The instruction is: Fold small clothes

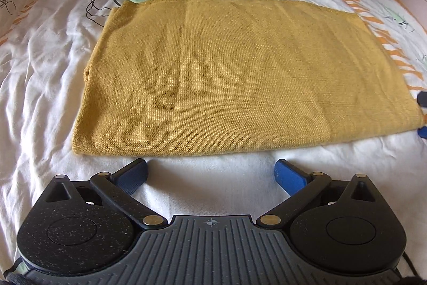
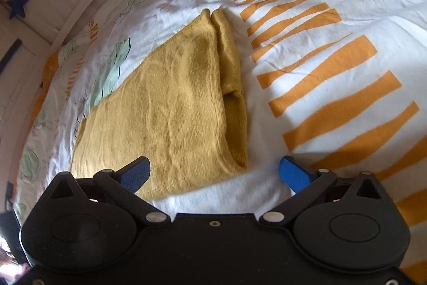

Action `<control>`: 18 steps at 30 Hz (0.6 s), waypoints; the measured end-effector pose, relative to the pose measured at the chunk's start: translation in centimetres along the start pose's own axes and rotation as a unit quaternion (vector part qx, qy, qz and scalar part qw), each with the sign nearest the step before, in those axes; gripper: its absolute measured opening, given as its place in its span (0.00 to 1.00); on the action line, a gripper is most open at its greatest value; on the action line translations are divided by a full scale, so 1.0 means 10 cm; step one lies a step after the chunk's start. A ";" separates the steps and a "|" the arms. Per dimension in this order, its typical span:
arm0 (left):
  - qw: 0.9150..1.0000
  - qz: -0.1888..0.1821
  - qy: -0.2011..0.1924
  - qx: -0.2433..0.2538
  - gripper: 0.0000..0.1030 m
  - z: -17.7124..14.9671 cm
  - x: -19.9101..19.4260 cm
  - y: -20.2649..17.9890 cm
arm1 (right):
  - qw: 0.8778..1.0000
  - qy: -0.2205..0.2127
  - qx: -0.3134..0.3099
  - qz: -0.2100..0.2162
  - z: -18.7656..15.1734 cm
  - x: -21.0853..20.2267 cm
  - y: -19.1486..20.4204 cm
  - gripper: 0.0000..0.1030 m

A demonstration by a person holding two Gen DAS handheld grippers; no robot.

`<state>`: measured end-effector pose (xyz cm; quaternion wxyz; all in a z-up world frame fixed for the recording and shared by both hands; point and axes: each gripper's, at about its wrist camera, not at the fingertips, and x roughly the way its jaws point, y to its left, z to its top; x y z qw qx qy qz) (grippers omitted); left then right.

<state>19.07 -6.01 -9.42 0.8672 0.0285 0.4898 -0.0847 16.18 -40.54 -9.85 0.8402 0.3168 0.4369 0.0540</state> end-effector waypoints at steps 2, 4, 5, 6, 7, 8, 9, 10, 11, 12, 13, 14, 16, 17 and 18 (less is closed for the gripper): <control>1.000 0.002 -0.002 0.001 1.00 0.00 0.00 -0.01 | 1.000 -0.004 0.008 0.012 0.06 0.05 -0.03 1.00; 1.000 0.003 -0.003 0.002 1.00 0.00 0.00 -0.02 | 1.000 -0.008 0.016 0.022 0.12 0.09 -0.05 1.00; 1.000 0.003 -0.003 0.001 1.00 0.00 0.01 -0.02 | 0.999 -0.010 0.019 0.028 0.16 0.12 -0.06 1.00; 1.000 0.002 -0.003 0.000 1.00 0.00 0.01 -0.02 | 0.999 -0.012 0.021 0.035 0.19 0.15 -0.07 1.00; 1.000 0.002 -0.004 0.000 1.00 0.00 0.01 -0.02 | 0.999 -0.013 0.023 0.041 0.23 0.18 -0.08 1.00; 1.000 0.003 -0.005 0.000 1.00 -0.01 0.01 -0.02 | 0.998 -0.015 0.024 0.049 0.26 0.20 -0.08 1.00; 1.000 0.003 -0.007 0.000 1.00 -0.02 0.00 -0.03 | 0.998 -0.018 0.025 0.057 0.30 0.23 -0.09 1.00; 1.000 0.003 -0.009 0.000 1.00 -0.02 0.00 -0.03 | 0.997 -0.019 0.026 0.064 0.33 0.27 -0.09 1.00; 1.000 0.002 -0.010 -0.001 1.00 -0.03 -0.01 -0.02 | 0.997 -0.021 0.026 0.073 0.36 0.30 -0.10 1.00; 1.000 0.002 -0.012 -0.001 1.00 -0.03 -0.01 -0.02 | 0.996 -0.024 0.027 0.082 0.39 0.33 -0.11 1.00; 1.000 0.002 -0.013 -0.001 1.00 -0.03 -0.01 -0.02 | 0.995 -0.026 0.026 0.090 0.42 0.36 -0.11 1.00; 1.000 0.003 -0.015 -0.002 1.00 -0.04 -0.01 -0.02 | 0.995 -0.027 0.026 0.097 0.44 0.39 -0.11 1.00; 1.000 0.004 -0.018 -0.002 1.00 -0.04 -0.02 -0.03 | 0.993 -0.029 0.022 0.113 0.48 0.44 -0.12 1.00; 1.000 0.004 -0.018 -0.002 1.00 -0.05 -0.02 -0.03 | 0.992 -0.031 0.020 0.121 0.49 0.46 -0.12 1.00; 1.000 0.003 -0.018 -0.002 1.00 -0.04 -0.03 -0.03 | 0.991 -0.034 0.019 0.131 0.50 0.49 -0.13 1.00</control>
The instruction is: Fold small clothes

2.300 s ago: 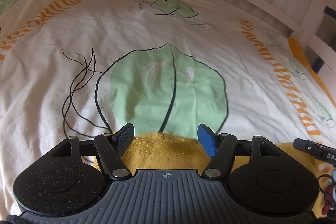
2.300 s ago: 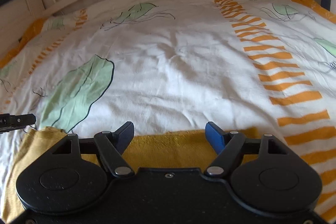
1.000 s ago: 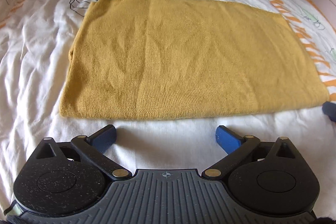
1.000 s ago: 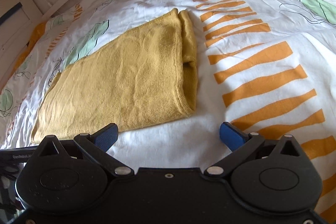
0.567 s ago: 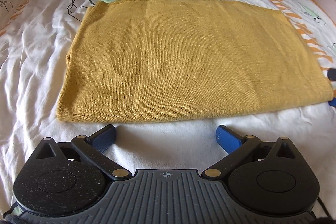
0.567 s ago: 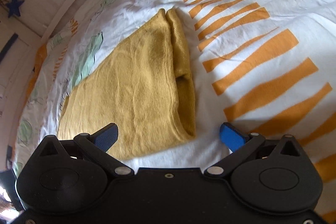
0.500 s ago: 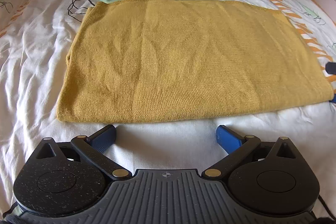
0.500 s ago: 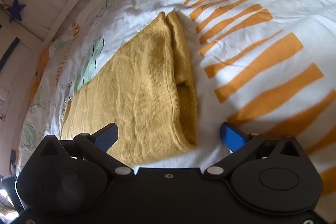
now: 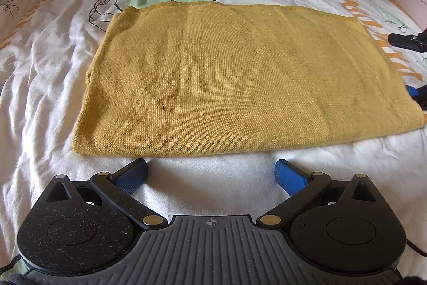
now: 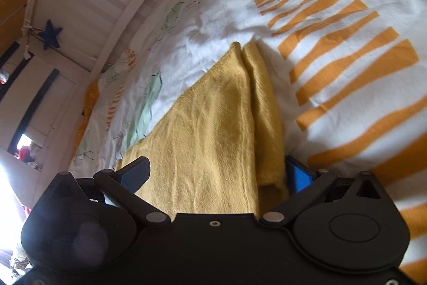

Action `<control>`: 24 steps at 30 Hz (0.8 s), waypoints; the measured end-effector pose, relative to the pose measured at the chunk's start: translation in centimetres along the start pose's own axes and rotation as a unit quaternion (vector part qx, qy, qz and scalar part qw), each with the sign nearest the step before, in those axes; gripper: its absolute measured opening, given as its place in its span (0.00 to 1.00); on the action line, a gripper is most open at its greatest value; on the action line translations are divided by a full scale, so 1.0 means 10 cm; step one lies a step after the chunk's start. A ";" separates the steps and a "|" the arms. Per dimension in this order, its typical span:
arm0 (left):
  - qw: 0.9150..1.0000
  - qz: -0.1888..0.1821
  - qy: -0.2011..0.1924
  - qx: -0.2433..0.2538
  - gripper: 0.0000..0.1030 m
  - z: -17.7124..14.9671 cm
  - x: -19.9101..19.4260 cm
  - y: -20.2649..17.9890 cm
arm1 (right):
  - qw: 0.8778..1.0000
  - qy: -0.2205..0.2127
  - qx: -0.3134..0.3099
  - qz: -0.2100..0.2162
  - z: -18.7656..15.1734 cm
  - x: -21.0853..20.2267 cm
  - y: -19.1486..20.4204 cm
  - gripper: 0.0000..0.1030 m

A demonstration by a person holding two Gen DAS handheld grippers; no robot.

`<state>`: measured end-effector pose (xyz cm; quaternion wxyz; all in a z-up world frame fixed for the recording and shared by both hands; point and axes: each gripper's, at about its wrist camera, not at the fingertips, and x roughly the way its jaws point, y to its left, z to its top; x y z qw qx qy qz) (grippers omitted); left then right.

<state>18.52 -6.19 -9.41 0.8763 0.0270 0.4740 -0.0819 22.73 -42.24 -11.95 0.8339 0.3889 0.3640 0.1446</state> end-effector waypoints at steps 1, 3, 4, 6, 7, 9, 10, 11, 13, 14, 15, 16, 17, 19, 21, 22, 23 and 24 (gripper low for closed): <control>1.000 -0.003 0.002 0.001 1.00 0.01 -0.01 0.01 | 1.000 -0.002 0.000 0.008 0.00 0.01 -0.01 1.00; 1.000 -0.019 0.013 0.003 0.98 0.06 -0.04 0.03 | 1.000 -0.004 0.003 0.017 0.02 0.03 -0.02 1.00; 1.000 -0.025 0.015 -0.005 0.98 0.08 -0.08 0.04 | 1.000 -0.003 0.002 0.018 0.03 0.04 -0.02 1.00; 0.999 -0.039 0.000 -0.023 0.98 0.15 -0.19 0.06 | 1.000 -0.001 -0.001 0.017 0.03 0.04 -0.01 1.00; 0.999 -0.044 -0.011 -0.026 0.98 0.22 -0.24 0.06 | 1.000 -0.001 -0.004 0.017 0.03 0.03 -0.01 1.00; 0.998 -0.046 -0.027 -0.024 0.98 0.40 -0.28 0.02 | 1.000 0.000 -0.007 0.017 0.02 0.03 0.00 1.00; 0.998 -0.050 -0.034 -0.025 0.98 0.52 -0.28 -0.01 | 1.000 0.001 -0.007 0.016 0.03 0.03 0.00 1.00; 0.998 -0.052 -0.038 -0.025 0.98 0.64 -0.25 -0.03 | 1.000 0.002 -0.007 0.016 0.03 0.03 -0.01 1.00; 0.998 -0.048 -0.046 -0.022 0.98 0.88 -0.16 -0.10 | 1.000 0.004 -0.006 0.016 0.04 0.04 0.00 1.00; 0.998 -0.045 -0.048 -0.021 0.98 0.97 -0.11 -0.12 | 1.000 0.005 -0.006 0.016 0.04 0.04 -0.01 1.00; 0.998 -0.046 -0.046 -0.022 0.98 1.07 -0.04 -0.16 | 1.000 0.006 -0.005 0.016 0.05 0.05 -0.01 1.00; 0.998 -0.046 -0.042 -0.025 0.98 1.16 0.05 -0.19 | 1.000 0.007 -0.003 0.017 0.06 0.06 -0.01 1.00; 0.998 -0.046 -0.037 -0.028 0.98 1.24 0.14 -0.22 | 1.000 0.009 -0.002 0.018 0.06 0.06 -0.01 1.00; 0.998 -0.038 -0.029 -0.032 0.98 1.34 0.29 -0.27 | 1.000 0.012 0.001 0.020 0.08 0.07 -0.03 1.00; 0.999 -0.027 -0.019 -0.024 0.98 1.38 0.43 -0.32 | 1.000 0.015 0.003 0.023 0.09 0.06 -0.04 1.00; 1.000 -0.022 -0.012 -0.019 0.98 1.39 0.49 -0.34 | 1.000 0.017 0.003 0.025 0.10 0.06 -0.05 1.00; 1.000 -0.017 -0.004 -0.015 0.98 1.39 0.55 -0.35 | 0.999 0.018 0.004 0.027 0.10 0.05 -0.06 1.00; 1.000 -0.014 0.007 -0.013 0.98 1.39 0.62 -0.36 | 0.999 0.020 0.005 0.029 0.10 0.05 -0.06 1.00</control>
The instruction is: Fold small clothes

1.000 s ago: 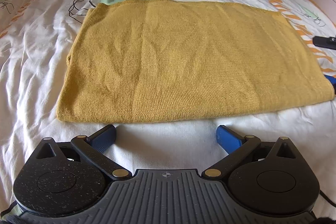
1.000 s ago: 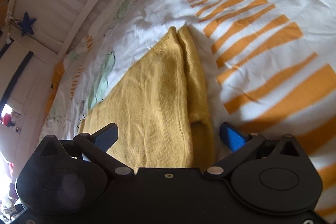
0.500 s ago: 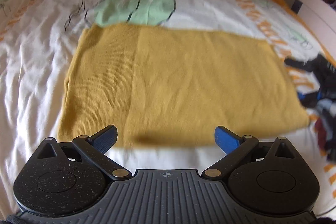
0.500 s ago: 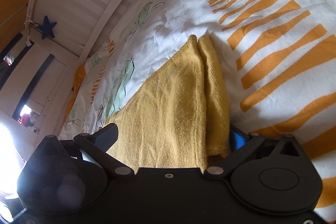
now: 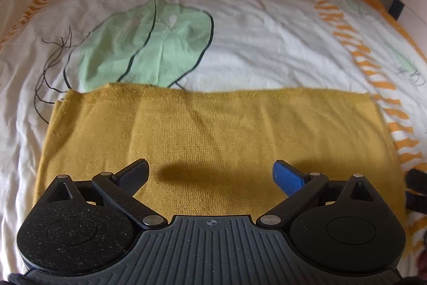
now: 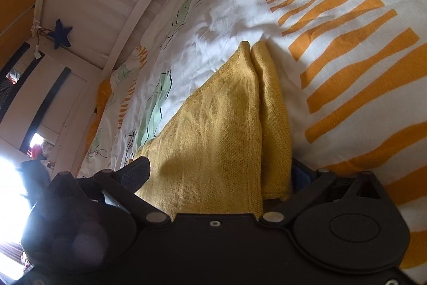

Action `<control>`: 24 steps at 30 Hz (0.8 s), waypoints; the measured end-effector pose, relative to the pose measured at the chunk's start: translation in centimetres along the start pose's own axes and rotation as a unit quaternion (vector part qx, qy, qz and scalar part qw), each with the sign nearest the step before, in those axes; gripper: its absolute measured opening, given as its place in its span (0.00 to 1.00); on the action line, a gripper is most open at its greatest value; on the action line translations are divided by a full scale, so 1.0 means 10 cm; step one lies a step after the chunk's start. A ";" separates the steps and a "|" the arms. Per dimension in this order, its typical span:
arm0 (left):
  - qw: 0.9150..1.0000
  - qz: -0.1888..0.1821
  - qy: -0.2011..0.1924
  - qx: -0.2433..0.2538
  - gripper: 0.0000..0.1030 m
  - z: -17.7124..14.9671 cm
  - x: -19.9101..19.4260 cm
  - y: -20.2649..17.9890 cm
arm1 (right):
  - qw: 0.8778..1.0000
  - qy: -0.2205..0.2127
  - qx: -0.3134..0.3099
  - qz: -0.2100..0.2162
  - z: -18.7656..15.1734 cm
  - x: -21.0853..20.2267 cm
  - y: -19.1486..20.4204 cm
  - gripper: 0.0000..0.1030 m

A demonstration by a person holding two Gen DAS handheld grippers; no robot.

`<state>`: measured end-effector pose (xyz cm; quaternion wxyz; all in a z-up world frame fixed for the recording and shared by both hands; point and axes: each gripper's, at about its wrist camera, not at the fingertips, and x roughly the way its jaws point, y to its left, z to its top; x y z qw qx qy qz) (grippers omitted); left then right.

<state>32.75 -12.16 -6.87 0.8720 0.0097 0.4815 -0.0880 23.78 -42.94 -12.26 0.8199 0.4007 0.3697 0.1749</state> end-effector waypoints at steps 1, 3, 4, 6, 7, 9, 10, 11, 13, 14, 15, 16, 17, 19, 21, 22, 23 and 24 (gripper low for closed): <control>1.000 0.003 0.011 0.000 0.98 -0.01 0.07 0.01 | 1.000 0.002 0.001 0.003 0.00 0.00 -0.01 1.00; 1.000 0.002 0.017 -0.001 1.00 -0.03 0.16 0.04 | 1.000 0.004 0.002 0.008 0.01 -0.01 -0.02 1.00; 1.000 0.004 0.013 0.002 1.00 -0.04 0.16 0.04 | 1.000 0.005 0.003 0.011 0.01 -0.01 -0.03 1.00; 1.000 0.007 0.010 0.009 1.00 -0.06 0.16 0.02 | 1.000 0.006 0.005 0.018 0.02 0.01 -0.04 1.00; 1.000 0.006 0.009 0.010 1.00 -0.06 0.15 0.02 | 1.000 0.006 0.007 0.022 0.03 0.01 -0.04 1.00; 1.000 0.003 0.009 0.009 1.00 -0.06 0.16 0.03 | 0.999 0.008 0.007 0.032 0.06 0.04 -0.05 1.00; 1.000 0.002 0.009 0.008 1.00 -0.06 0.16 0.04 | 0.999 0.009 0.005 0.034 0.07 0.06 -0.05 1.00; 1.000 0.001 0.009 0.008 1.00 -0.06 0.17 0.04 | 0.999 0.010 0.000 0.036 0.08 0.09 -0.04 1.00; 1.000 0.002 0.008 0.010 1.00 -0.04 0.19 0.03 | 0.999 0.011 -0.010 0.036 0.08 0.14 0.00 1.00; 1.000 0.002 0.008 0.012 1.00 -0.04 0.19 0.02 | 0.999 0.011 -0.016 0.034 0.08 0.16 0.02 1.00; 1.000 0.002 0.008 0.012 1.00 -0.03 0.20 0.02 | 0.999 0.011 -0.023 0.032 0.08 0.19 0.04 1.00; 1.000 0.001 0.008 0.012 1.00 -0.03 0.20 0.03 | 0.999 0.011 -0.029 0.028 0.07 0.20 0.06 1.00; 1.000 -0.001 0.008 0.011 1.00 -0.02 0.20 0.03 | 0.999 0.010 -0.036 0.025 0.07 0.21 0.08 1.00; 1.000 -0.009 0.008 0.008 1.00 -0.02 0.18 0.06 | 0.999 0.008 -0.042 0.022 0.05 0.21 0.09 1.00; 1.000 -0.024 0.004 -0.003 0.98 -0.03 0.12 0.13 | 0.999 0.007 -0.044 0.023 0.04 0.20 0.10 1.00; 0.999 -0.031 0.003 -0.009 0.98 -0.05 0.07 0.18 | 0.999 0.006 -0.044 0.024 0.04 0.20 0.09 1.00; 0.999 -0.035 0.001 -0.015 0.98 -0.07 0.02 0.23 | 0.999 0.006 -0.045 0.025 0.04 0.19 0.08 1.00; 0.999 -0.037 -0.002 -0.019 0.98 -0.10 -0.04 0.28 | 0.999 0.006 -0.046 0.025 0.04 0.19 0.08 1.00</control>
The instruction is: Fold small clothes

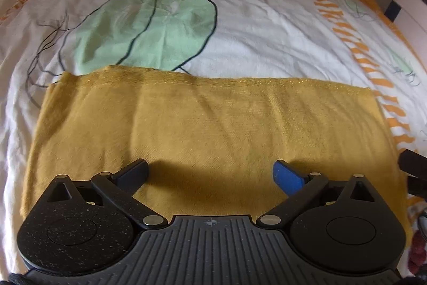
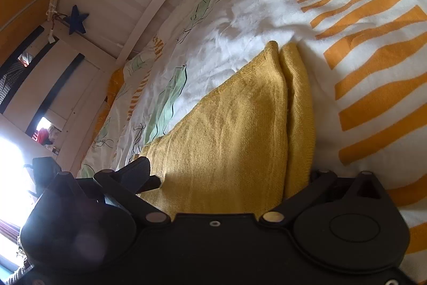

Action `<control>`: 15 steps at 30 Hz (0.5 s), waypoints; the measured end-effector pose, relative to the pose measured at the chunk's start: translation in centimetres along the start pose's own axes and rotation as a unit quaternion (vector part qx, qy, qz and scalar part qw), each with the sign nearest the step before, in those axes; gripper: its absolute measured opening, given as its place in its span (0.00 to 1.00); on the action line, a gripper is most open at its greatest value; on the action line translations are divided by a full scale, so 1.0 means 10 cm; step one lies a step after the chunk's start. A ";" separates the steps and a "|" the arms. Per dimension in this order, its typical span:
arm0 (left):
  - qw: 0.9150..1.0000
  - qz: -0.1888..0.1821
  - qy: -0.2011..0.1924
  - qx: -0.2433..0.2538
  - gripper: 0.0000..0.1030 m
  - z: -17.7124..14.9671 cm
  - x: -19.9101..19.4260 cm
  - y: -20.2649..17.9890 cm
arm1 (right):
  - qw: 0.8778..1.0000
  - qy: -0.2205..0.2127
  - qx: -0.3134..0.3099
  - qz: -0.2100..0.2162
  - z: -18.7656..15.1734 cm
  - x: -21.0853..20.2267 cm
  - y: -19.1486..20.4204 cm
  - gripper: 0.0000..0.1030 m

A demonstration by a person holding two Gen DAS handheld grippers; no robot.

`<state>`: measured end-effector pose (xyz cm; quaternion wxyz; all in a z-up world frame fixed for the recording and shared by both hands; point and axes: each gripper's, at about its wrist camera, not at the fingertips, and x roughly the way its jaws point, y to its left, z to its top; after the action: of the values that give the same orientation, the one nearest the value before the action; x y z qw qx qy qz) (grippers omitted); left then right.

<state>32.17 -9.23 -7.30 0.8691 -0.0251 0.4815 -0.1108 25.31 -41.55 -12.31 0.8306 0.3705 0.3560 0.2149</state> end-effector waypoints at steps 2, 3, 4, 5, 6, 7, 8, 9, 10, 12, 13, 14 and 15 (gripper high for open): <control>1.000 -0.004 -0.002 -0.003 0.98 -0.07 -0.12 0.12 | 1.000 0.002 -0.001 -0.002 0.01 0.00 0.00 1.00; 1.000 -0.006 -0.002 -0.003 0.98 -0.10 -0.17 0.18 | 1.000 0.003 -0.001 -0.005 0.01 0.00 0.01 1.00; 1.000 -0.006 -0.002 -0.005 0.98 -0.14 -0.25 0.27 | 1.000 0.003 0.001 -0.008 0.01 0.00 0.02 1.00; 1.000 -0.005 -0.003 -0.008 0.98 -0.17 -0.31 0.35 | 1.000 0.004 0.001 -0.011 0.01 0.00 0.03 1.00; 1.000 -0.004 -0.006 -0.011 0.98 -0.19 -0.36 0.43 | 1.000 0.006 -0.001 -0.016 0.02 0.02 0.05 0.99; 1.000 -0.001 -0.008 -0.013 0.98 -0.21 -0.43 0.51 | 1.000 0.008 -0.004 -0.022 0.02 0.02 0.06 0.97; 1.000 0.004 -0.011 -0.015 0.98 -0.22 -0.48 0.59 | 1.000 0.009 -0.006 -0.027 0.02 0.02 0.08 0.95; 1.000 0.009 -0.017 -0.017 0.98 -0.23 -0.53 0.66 | 0.999 0.010 -0.007 -0.033 0.02 0.02 0.09 0.90; 1.000 0.013 -0.021 -0.017 0.98 -0.23 -0.57 0.72 | 0.999 0.011 -0.007 -0.041 0.02 0.02 0.10 0.81; 0.999 0.020 -0.030 -0.018 0.98 -0.22 -0.63 0.84 | 0.998 0.011 -0.005 -0.054 0.02 0.02 0.10 0.68; 0.999 0.025 -0.036 -0.019 0.98 -0.21 -0.65 0.90 | 0.998 0.011 -0.004 -0.062 0.02 0.02 0.10 0.58; 0.999 0.028 -0.041 -0.022 0.98 -0.20 -0.65 0.94 | 0.998 0.011 -0.002 -0.068 0.02 0.02 0.10 0.52; 0.998 0.026 -0.042 -0.026 0.98 -0.18 -0.65 0.98 | 0.997 0.011 -0.002 -0.078 0.01 0.02 0.10 0.42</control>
<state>28.95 1.86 -4.37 0.8904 -0.0396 0.4473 -0.0747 25.45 -40.88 -11.59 0.8416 0.3379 0.3921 0.1541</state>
